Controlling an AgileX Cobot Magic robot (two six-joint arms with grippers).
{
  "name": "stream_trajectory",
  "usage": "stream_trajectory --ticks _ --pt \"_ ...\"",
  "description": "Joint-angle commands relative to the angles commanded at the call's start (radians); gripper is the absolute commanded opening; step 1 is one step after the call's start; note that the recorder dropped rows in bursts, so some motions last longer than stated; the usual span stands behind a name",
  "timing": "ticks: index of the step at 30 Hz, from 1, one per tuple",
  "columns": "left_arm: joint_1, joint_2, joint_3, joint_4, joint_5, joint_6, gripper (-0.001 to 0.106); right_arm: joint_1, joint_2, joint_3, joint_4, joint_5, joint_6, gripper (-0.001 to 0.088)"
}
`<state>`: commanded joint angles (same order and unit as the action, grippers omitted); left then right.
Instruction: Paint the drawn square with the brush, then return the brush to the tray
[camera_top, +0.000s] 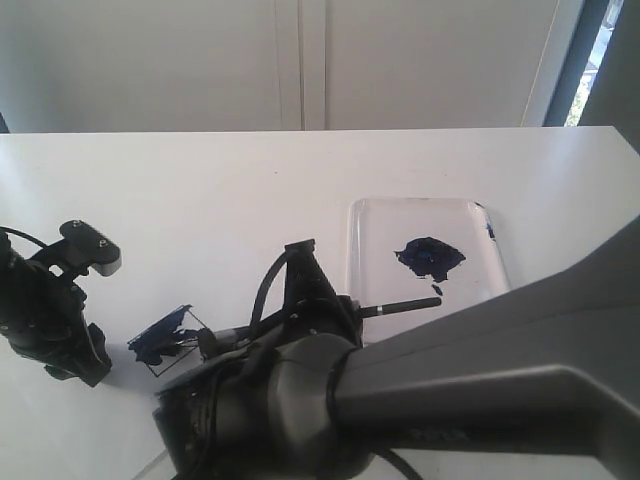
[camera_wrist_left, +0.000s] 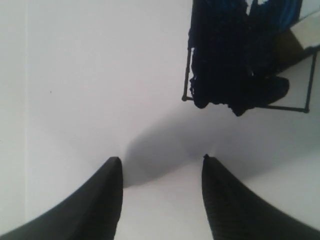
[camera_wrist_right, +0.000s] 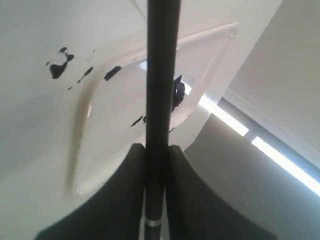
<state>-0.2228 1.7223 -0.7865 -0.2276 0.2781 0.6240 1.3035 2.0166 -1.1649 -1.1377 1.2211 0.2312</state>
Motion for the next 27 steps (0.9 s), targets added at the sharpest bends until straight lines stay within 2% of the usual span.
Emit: stream_trajectory --ticks 7,11,16,27 --pt "0.000 0.000 0.000 0.000 0.000 0.000 0.054 -0.018 0.000 -0.001 -0.037 -0.001 0.009 0.0000" --pt "0.000 0.000 0.000 0.000 0.000 0.000 0.054 -0.018 0.000 -0.002 -0.048 -0.044 0.009 0.0000" --pt "0.000 0.000 0.000 0.000 0.000 0.000 0.054 -0.028 0.034 -0.071 -0.060 -0.019 0.009 0.0000" --pt "0.000 0.000 0.000 -0.003 -0.005 -0.005 0.054 -0.038 0.050 -0.093 -0.018 0.000 0.009 0.0000"
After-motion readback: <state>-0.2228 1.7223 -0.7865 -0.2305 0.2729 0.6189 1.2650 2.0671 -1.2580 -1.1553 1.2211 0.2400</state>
